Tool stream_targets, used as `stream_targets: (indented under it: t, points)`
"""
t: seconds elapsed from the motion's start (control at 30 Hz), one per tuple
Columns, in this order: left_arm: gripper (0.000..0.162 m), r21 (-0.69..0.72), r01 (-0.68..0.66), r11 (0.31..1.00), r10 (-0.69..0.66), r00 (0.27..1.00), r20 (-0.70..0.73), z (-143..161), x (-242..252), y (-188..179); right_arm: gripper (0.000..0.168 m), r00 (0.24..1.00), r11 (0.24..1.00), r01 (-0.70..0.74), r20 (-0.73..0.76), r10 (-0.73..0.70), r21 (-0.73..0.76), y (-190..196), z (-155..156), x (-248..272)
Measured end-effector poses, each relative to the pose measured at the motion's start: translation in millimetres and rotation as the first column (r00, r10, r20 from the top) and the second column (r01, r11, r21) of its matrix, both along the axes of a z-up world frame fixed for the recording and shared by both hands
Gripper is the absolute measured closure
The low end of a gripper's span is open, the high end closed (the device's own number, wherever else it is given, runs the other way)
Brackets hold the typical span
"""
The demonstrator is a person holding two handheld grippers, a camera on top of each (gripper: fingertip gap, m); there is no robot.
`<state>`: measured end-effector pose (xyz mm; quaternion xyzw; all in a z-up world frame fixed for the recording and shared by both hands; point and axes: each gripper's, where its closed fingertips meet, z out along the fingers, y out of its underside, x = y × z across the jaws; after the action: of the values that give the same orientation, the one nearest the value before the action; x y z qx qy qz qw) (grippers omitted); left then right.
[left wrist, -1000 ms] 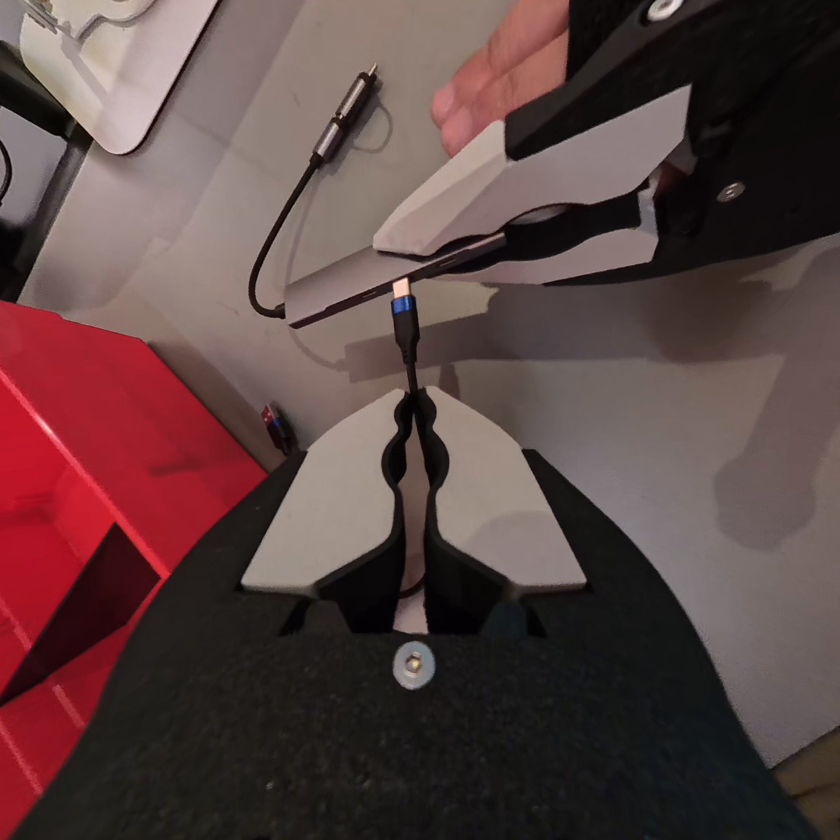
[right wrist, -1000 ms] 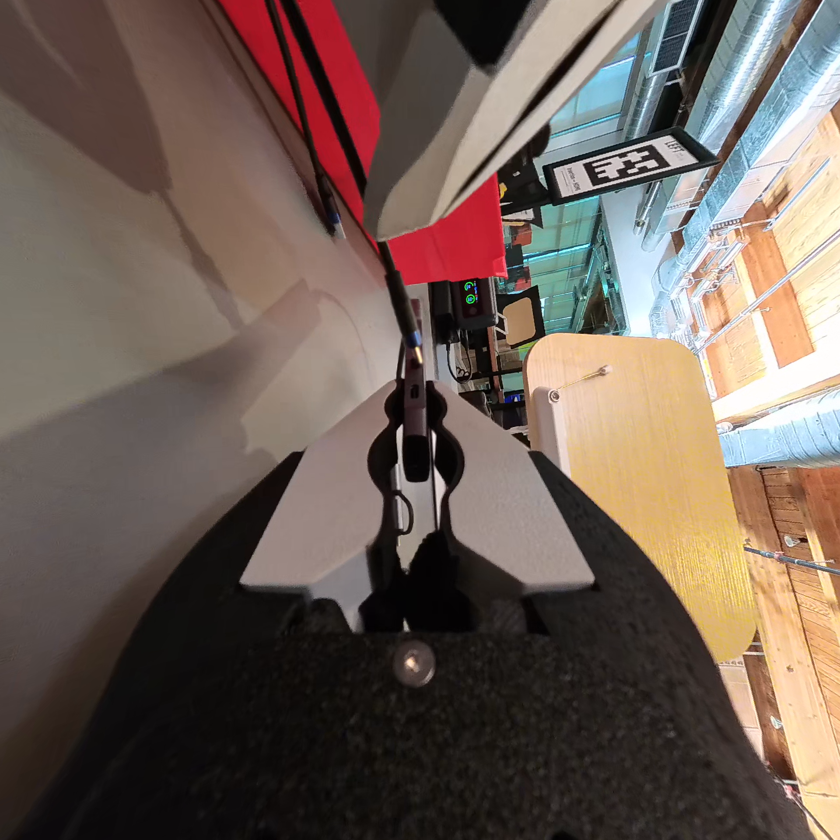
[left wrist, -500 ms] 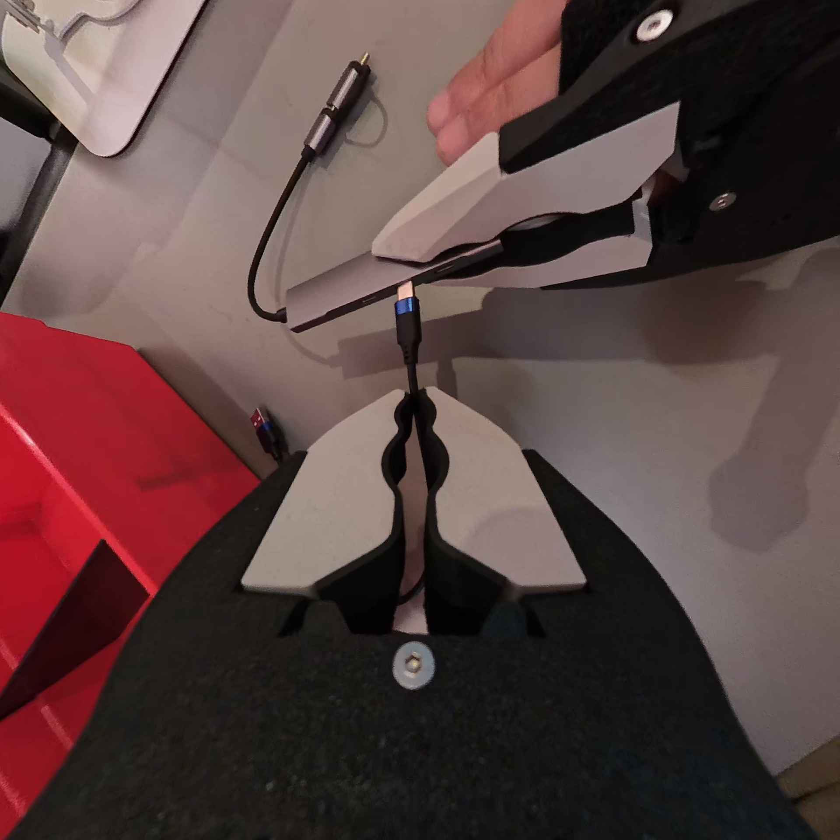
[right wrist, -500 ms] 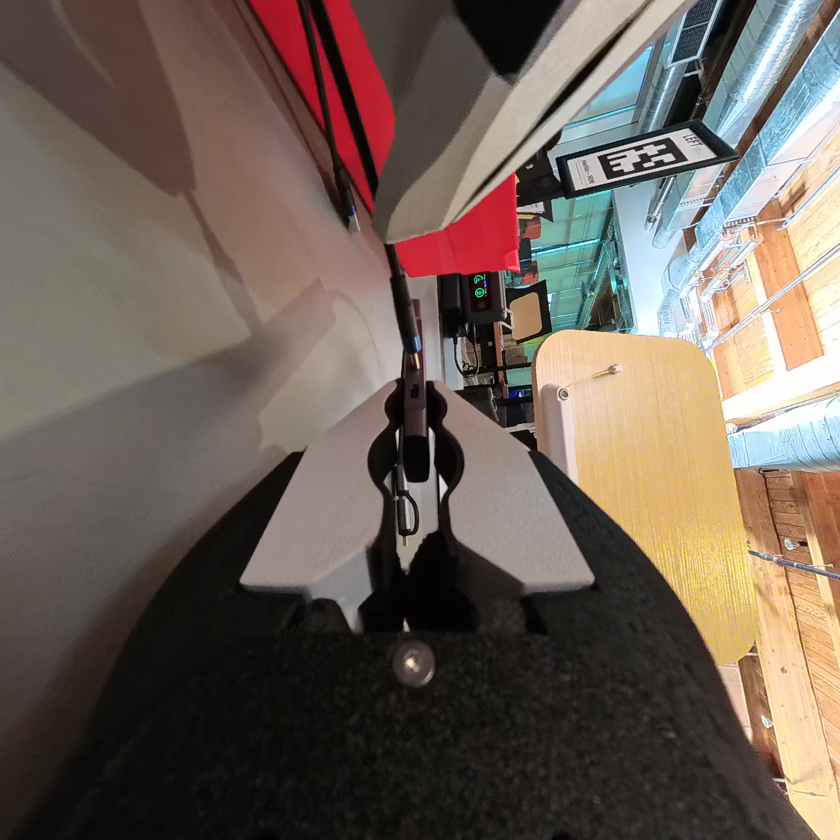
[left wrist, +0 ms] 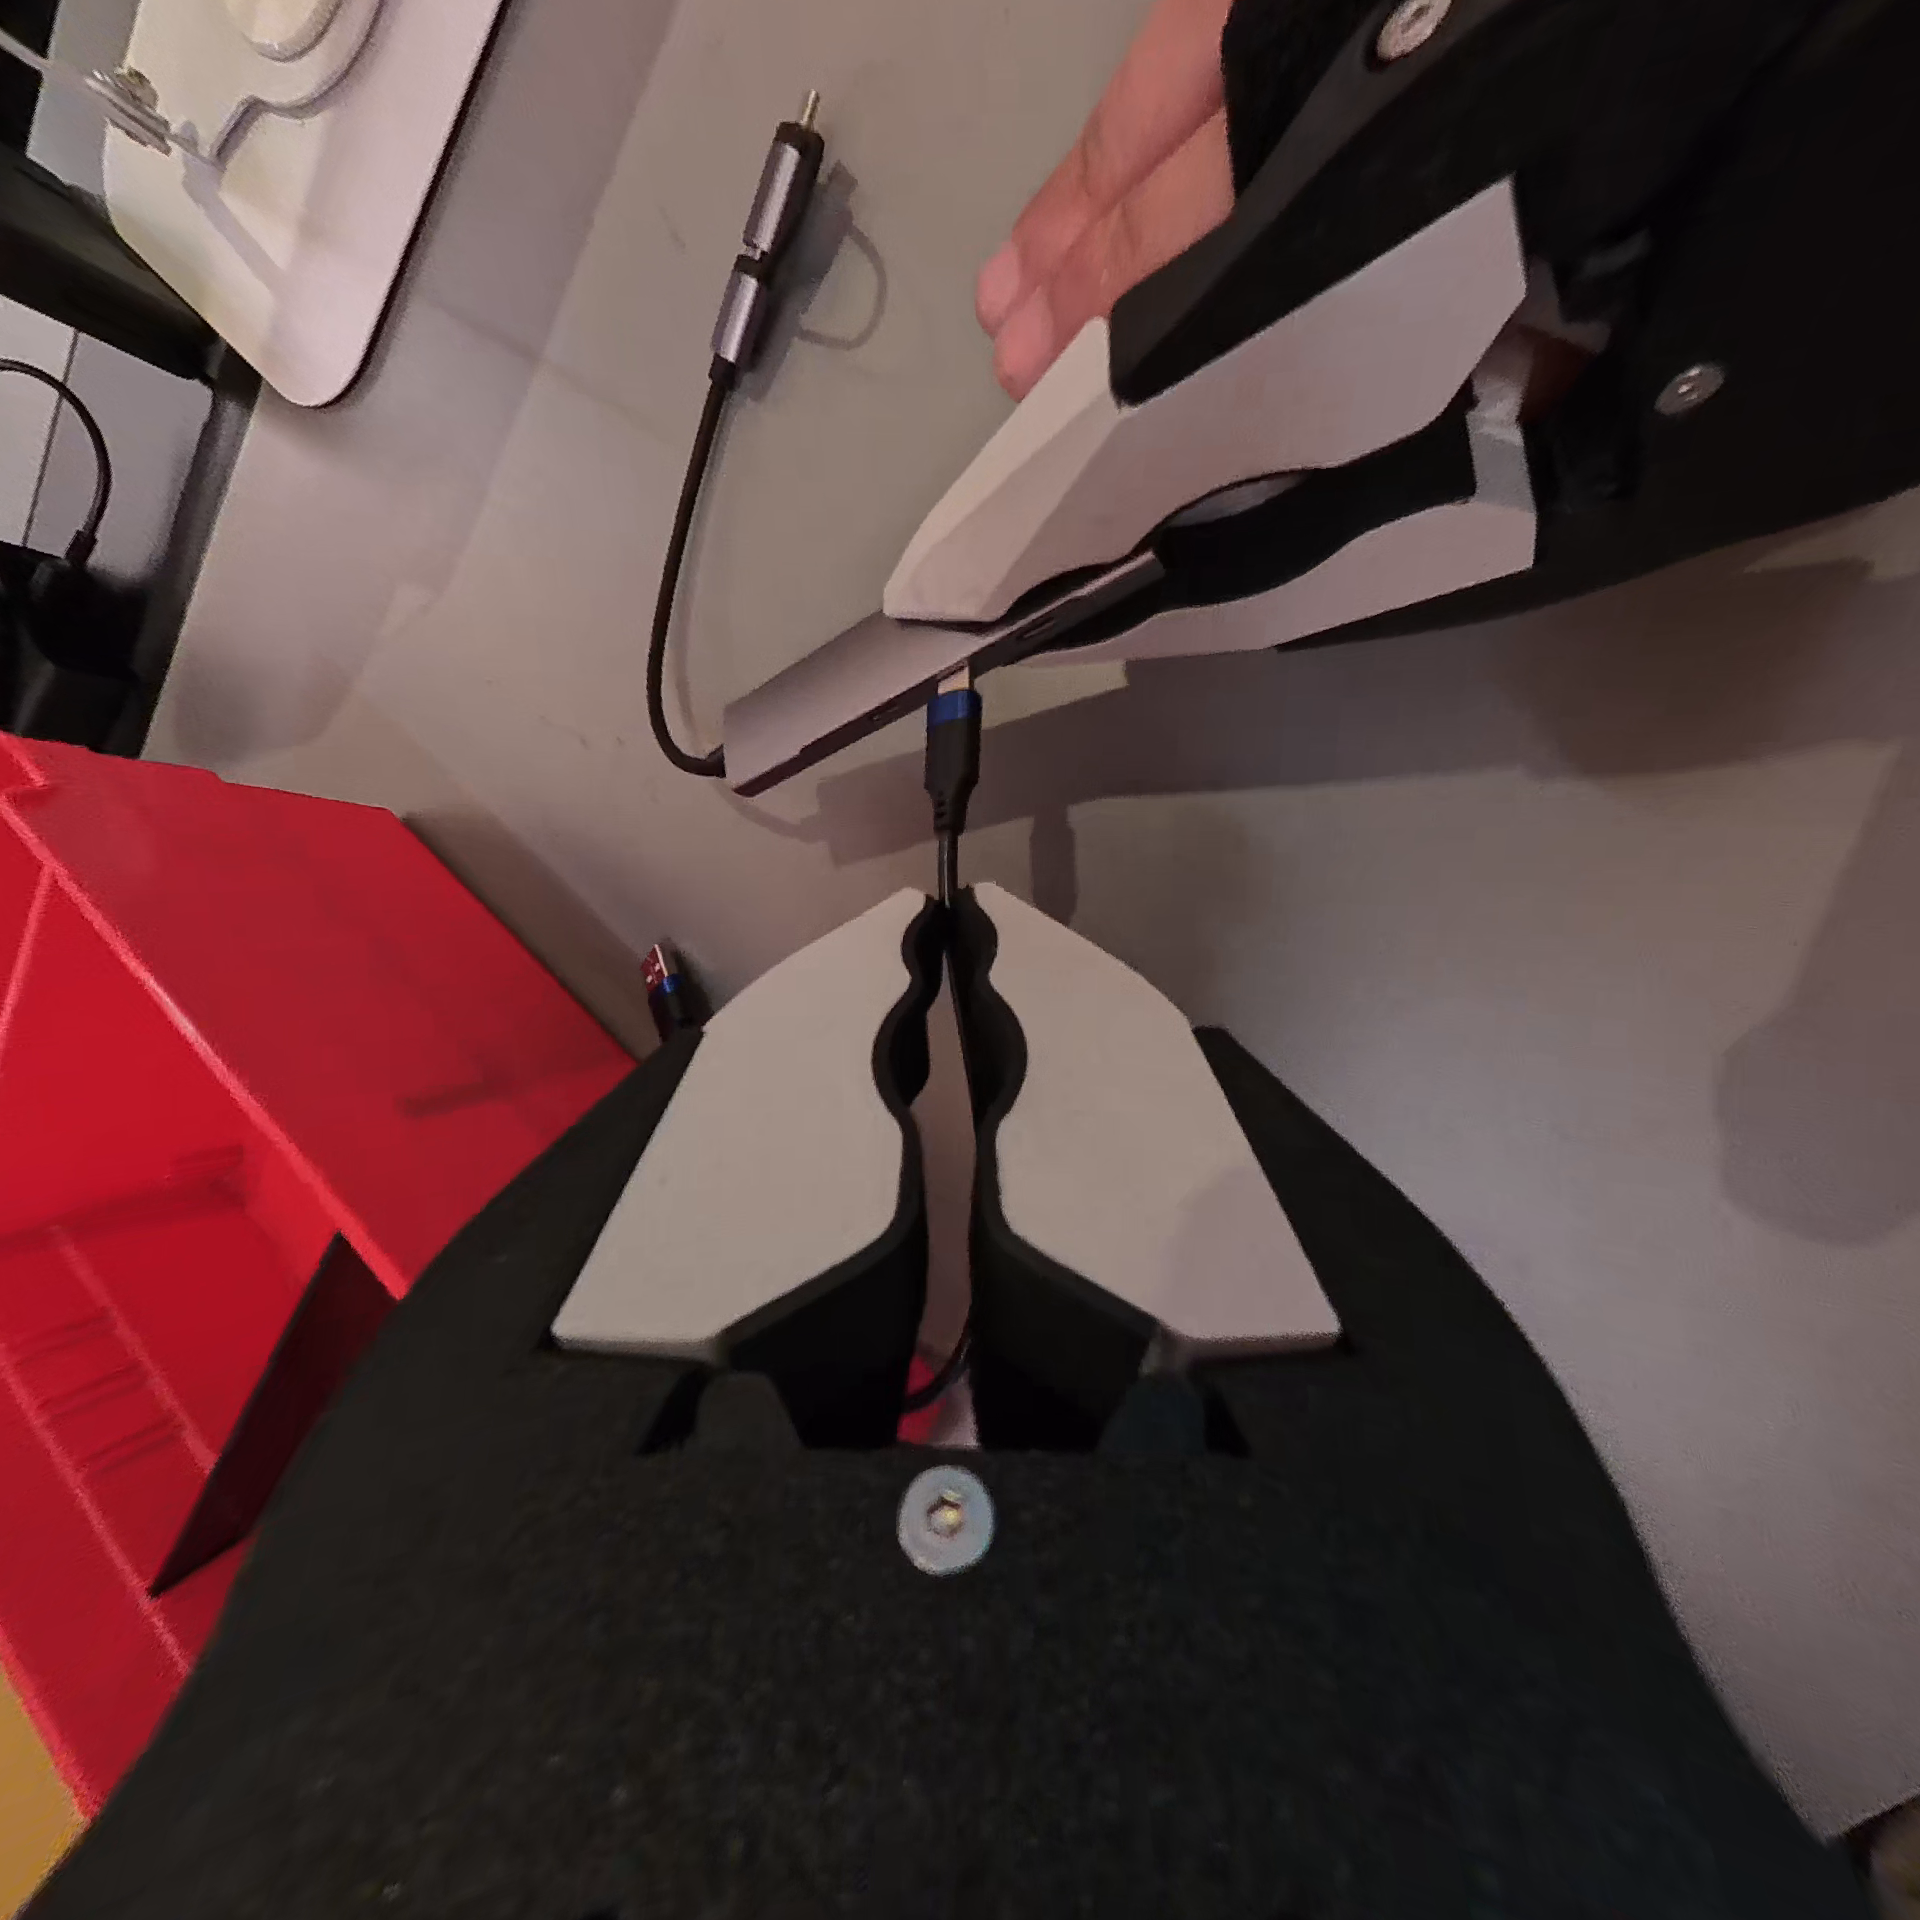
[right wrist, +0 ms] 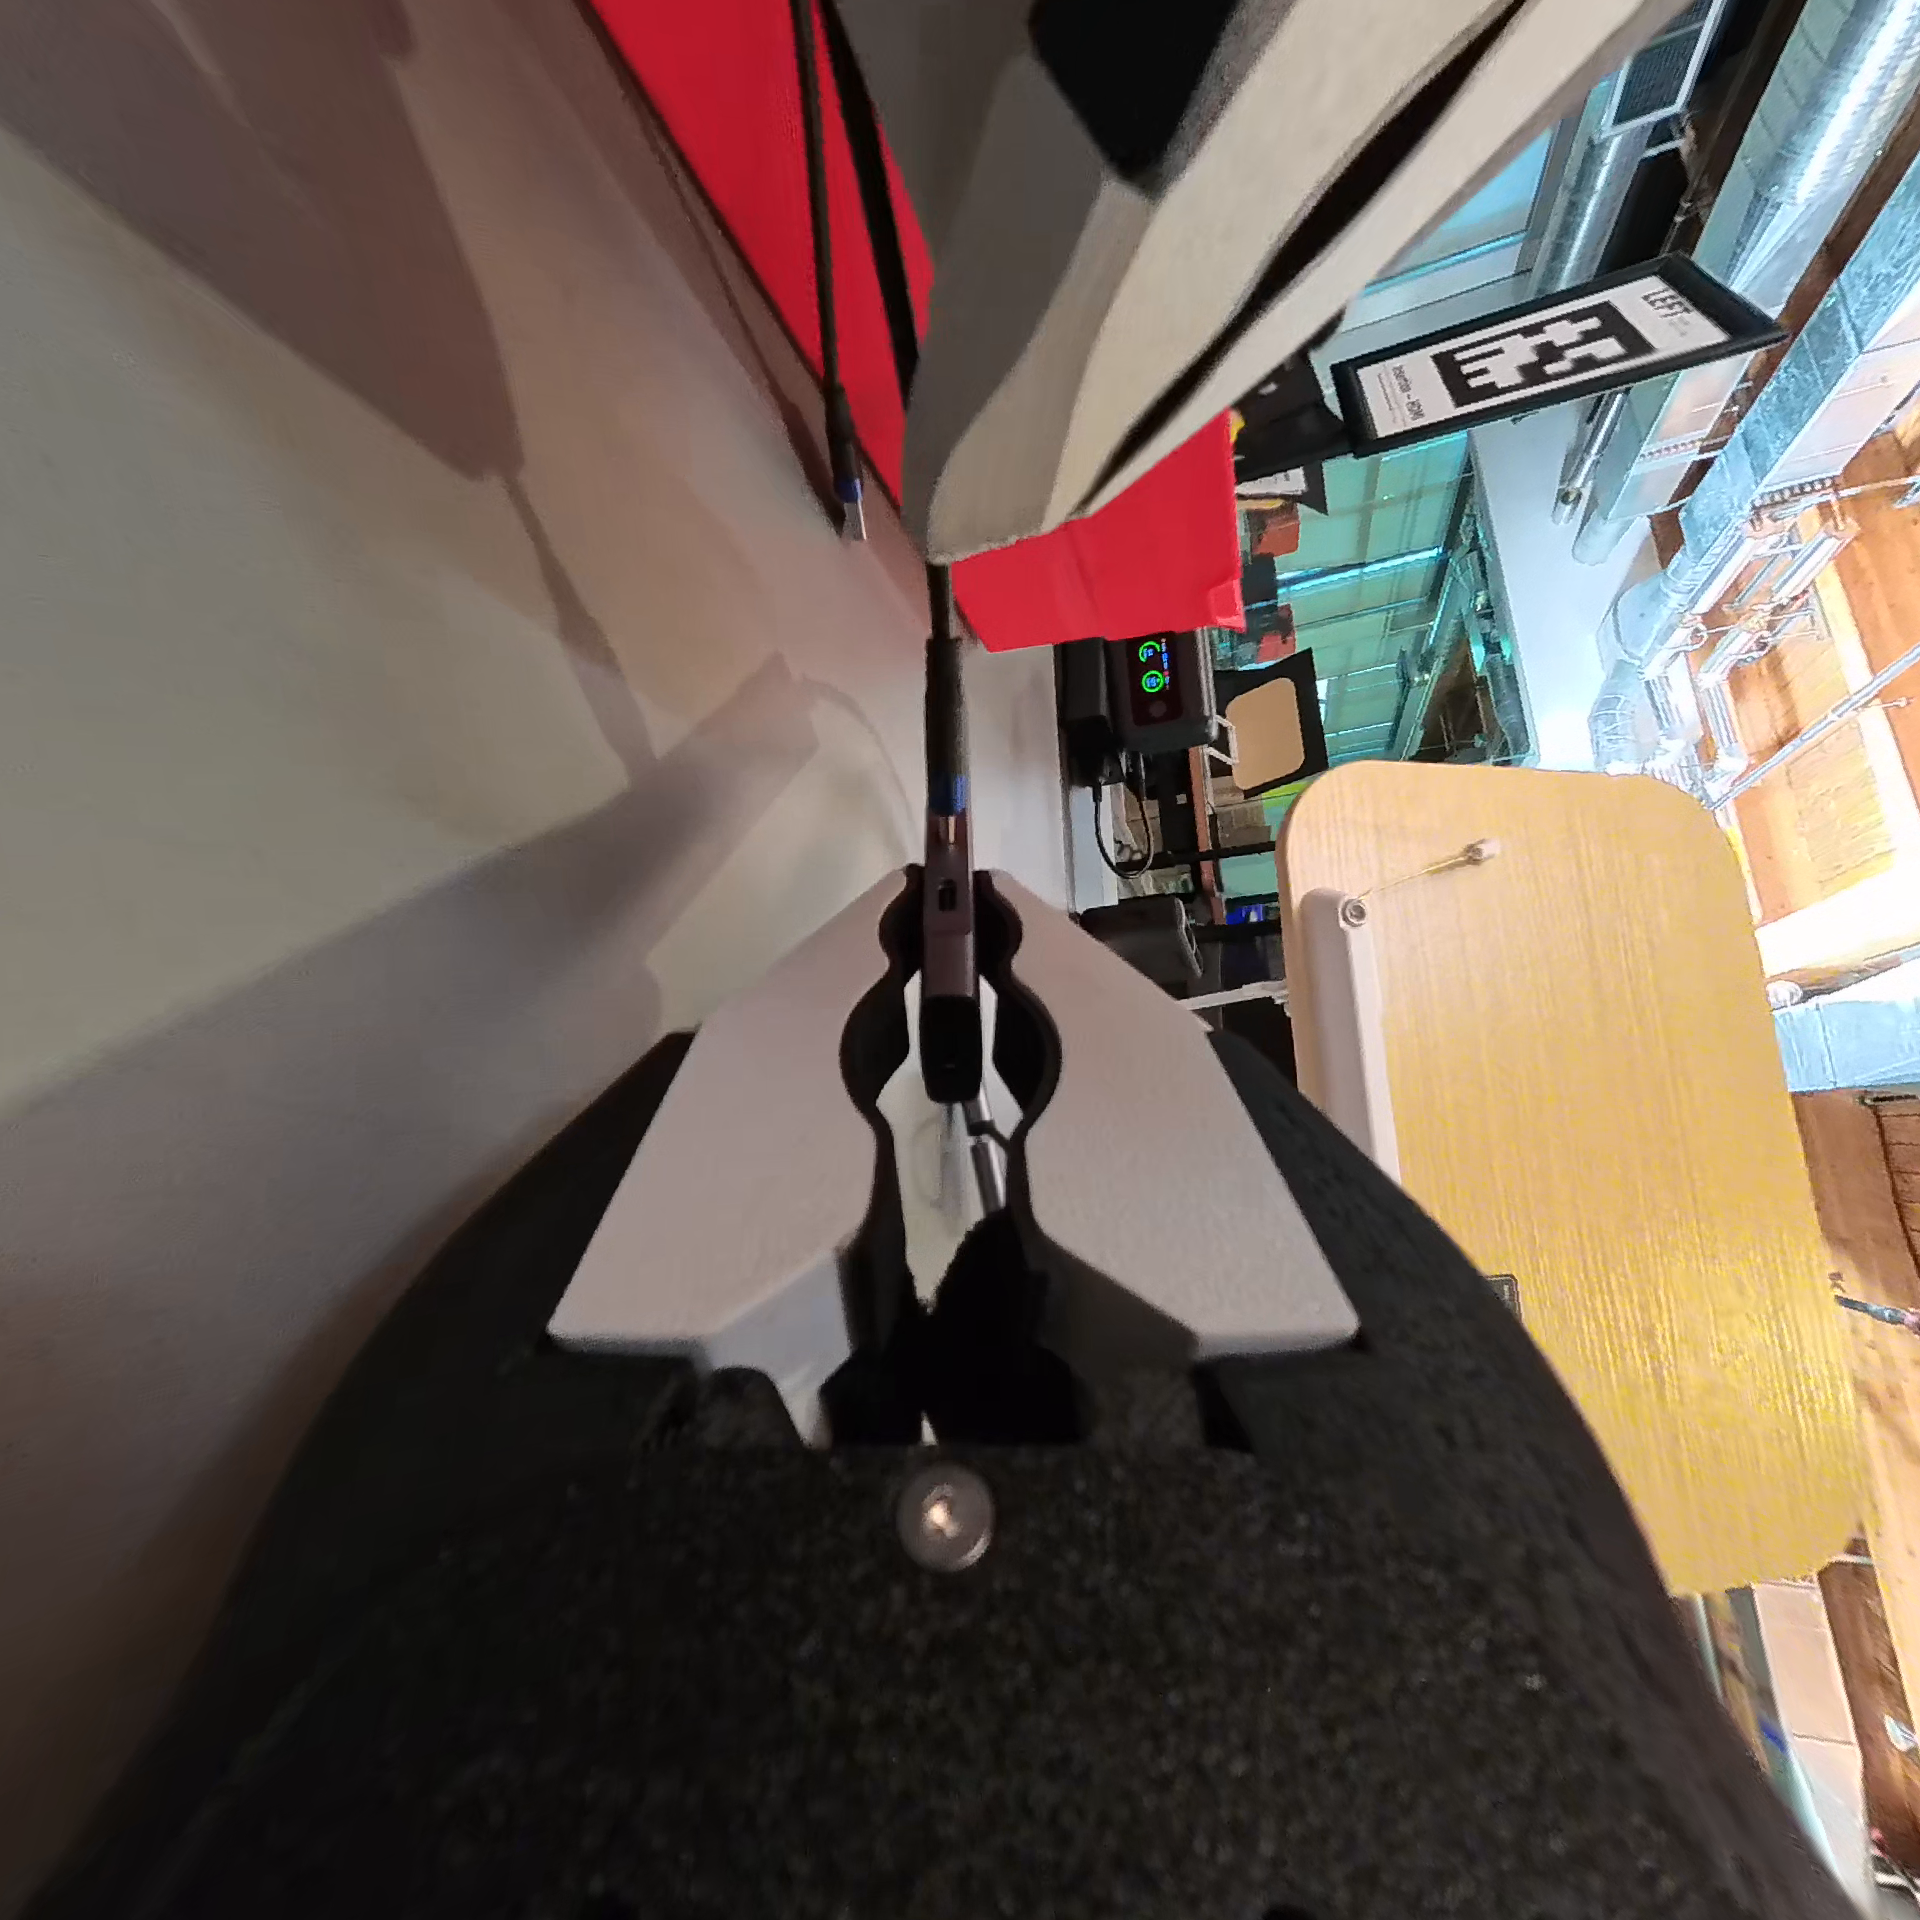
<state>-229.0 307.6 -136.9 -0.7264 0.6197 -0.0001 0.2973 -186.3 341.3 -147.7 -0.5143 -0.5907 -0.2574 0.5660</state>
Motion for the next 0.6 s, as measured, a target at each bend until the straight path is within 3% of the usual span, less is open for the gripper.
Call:
stream_targets:
  t: [0.13, 0.37, 0.53, 0.6]
  points:
    - [0.160, 0.003, 0.002, 1.000, -0.002, 1.000, 0.008, 1, 2, 0, 0.160, 1.000, 1.000, 0.007, 0.005, -0.007, 0.000, 1, -1, 1]
    - [0.160, -0.066, -0.017, 0.998, 0.027, 0.988, 0.154, 6, 12, -2, 0.161, 0.999, 1.000, 0.027, -0.041, -0.026, 0.013, 2, 9, 7]
    - [0.159, -0.123, -0.004, 0.992, 0.034, 0.970, 0.241, 1, 14, -6, 0.160, 0.998, 0.998, -0.041, -0.055, 0.044, 0.053, -6, 17, -2]
    - [0.159, -0.156, -0.004, 0.988, 0.041, 0.971, 0.234, -4, 12, -7, 0.160, 0.999, 0.996, -0.038, 0.010, 0.037, 0.083, -8, 15, -4]
